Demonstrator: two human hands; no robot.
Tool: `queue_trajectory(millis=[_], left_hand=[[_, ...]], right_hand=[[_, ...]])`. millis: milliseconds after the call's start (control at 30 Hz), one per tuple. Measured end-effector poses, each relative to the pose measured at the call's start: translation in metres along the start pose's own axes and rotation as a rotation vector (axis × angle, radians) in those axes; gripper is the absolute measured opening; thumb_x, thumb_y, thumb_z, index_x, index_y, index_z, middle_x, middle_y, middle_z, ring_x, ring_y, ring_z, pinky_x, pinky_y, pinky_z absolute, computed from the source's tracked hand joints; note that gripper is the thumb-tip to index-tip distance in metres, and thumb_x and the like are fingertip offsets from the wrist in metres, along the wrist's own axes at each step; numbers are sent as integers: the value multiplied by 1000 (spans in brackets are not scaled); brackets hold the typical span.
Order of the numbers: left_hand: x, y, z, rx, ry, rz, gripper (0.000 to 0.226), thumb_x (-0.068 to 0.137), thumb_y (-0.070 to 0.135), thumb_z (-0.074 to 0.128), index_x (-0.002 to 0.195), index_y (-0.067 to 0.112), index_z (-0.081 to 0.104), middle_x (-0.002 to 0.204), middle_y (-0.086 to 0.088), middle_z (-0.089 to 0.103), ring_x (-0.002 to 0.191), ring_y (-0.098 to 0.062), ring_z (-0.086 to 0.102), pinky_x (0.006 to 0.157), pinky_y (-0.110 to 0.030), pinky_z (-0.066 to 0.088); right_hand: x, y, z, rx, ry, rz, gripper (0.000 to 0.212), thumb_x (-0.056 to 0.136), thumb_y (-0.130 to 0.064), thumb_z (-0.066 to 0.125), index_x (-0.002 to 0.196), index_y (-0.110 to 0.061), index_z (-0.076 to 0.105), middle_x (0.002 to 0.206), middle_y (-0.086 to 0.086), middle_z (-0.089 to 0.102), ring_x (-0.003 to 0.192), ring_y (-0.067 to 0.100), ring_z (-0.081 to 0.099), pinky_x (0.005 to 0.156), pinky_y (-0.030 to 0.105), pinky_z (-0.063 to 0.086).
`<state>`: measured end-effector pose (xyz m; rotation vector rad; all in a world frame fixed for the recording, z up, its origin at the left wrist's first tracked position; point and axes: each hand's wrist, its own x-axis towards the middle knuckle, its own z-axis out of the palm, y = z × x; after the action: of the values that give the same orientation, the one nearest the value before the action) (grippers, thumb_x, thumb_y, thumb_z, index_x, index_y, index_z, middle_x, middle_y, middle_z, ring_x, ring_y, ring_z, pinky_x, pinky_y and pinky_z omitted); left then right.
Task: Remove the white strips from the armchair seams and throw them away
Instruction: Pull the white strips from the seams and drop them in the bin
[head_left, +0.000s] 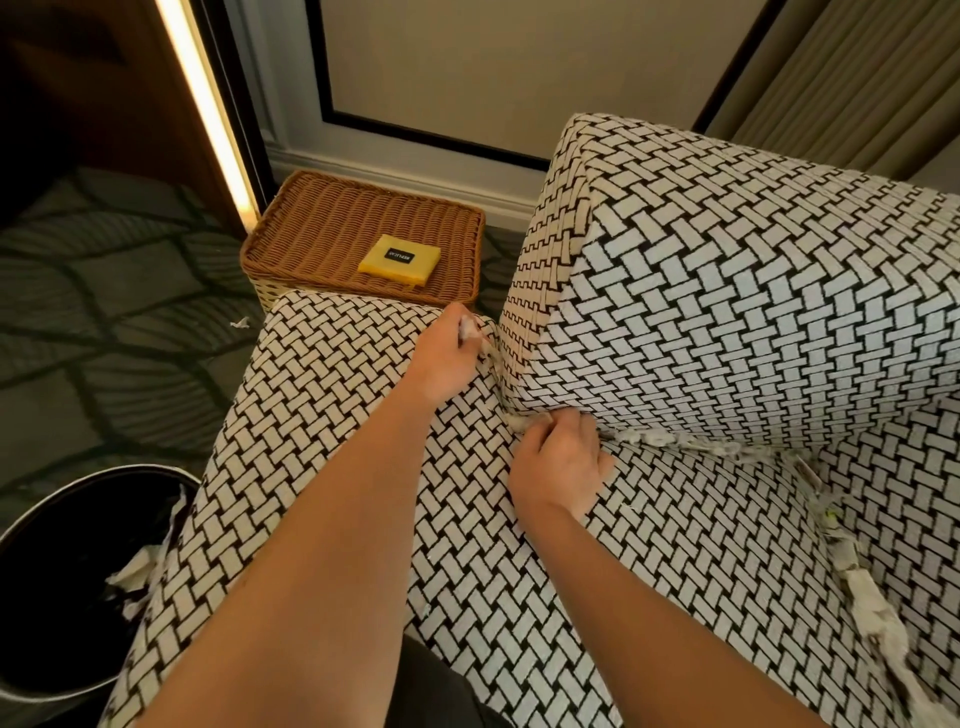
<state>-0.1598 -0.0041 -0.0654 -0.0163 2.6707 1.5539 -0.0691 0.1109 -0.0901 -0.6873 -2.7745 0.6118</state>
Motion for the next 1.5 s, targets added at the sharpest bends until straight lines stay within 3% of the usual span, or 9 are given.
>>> queue_trajectory(millis=[167, 233, 300, 400, 467, 667, 1200, 1367, 1500], left_hand=[[-5, 3, 0, -74, 64, -39, 18, 97, 5, 33, 110, 11, 44, 96, -7, 55, 68, -13, 49, 55, -24, 39], [-5, 1, 2, 157, 2, 29, 30, 96, 7, 37, 123, 14, 48, 110, -8, 56, 86, -20, 57, 74, -33, 47], [-4, -1, 7, 455, -60, 113, 39, 94, 16, 41, 131, 20, 49, 119, -8, 52, 110, -24, 50, 96, -40, 38], [-1, -1, 9, 674, -168, 107, 51, 87, 35, 49, 137, 29, 42, 124, -8, 43, 120, -26, 39, 103, -42, 27], [2, 0, 10, 722, -210, 88, 53, 85, 40, 52, 137, 30, 42, 126, -8, 40, 122, -27, 37, 104, -43, 26], [14, 15, 15, 784, -243, 11, 48, 85, 24, 55, 132, 25, 47, 129, -8, 41, 127, -28, 34, 107, -47, 24], [17, 18, 17, 885, -244, 35, 44, 87, 22, 53, 130, 18, 48, 133, -9, 40, 129, -29, 32, 107, -46, 23], [24, 31, 8, 979, -452, 1, 63, 82, 37, 62, 138, 19, 40, 145, -10, 30, 137, -31, 23, 112, -49, 15], [29, 32, 12, 1004, -447, -23, 72, 79, 36, 67, 142, 17, 35, 147, -10, 28, 139, -31, 20, 113, -50, 11]], right_hand=[[-1, 1, 0, 10, 10, -3, 23, 96, -26, 35, 101, -12, 54, 104, 3, 55, 90, 20, 53, 87, 36, 31], [0, 0, 1, 6, 10, -3, 23, 96, -26, 36, 101, -13, 54, 104, 3, 55, 91, 20, 54, 87, 36, 32], [0, 0, 1, 3, 8, -2, 23, 96, -26, 36, 102, -13, 54, 104, 3, 55, 91, 20, 54, 87, 36, 32], [0, 0, 2, 19, 19, 4, 22, 95, -25, 37, 100, -12, 54, 103, 3, 55, 90, 21, 53, 86, 35, 30], [0, 0, 2, 23, 25, 2, 22, 95, -25, 37, 100, -12, 54, 102, 3, 56, 88, 21, 53, 85, 35, 30], [0, 1, 4, 37, 42, 4, 21, 95, -25, 38, 98, -12, 55, 100, 3, 56, 87, 22, 53, 85, 35, 29], [1, 1, 6, 17, 52, 0, 22, 95, -25, 37, 98, -12, 54, 100, 3, 56, 89, 21, 53, 85, 35, 27], [0, 1, 6, 23, 59, 1, 21, 95, -25, 38, 97, -12, 54, 100, 4, 56, 89, 22, 53, 84, 35, 28], [1, 1, 8, 37, 71, -3, 20, 94, -24, 40, 97, -11, 55, 100, 4, 58, 87, 23, 55, 83, 35, 30]])
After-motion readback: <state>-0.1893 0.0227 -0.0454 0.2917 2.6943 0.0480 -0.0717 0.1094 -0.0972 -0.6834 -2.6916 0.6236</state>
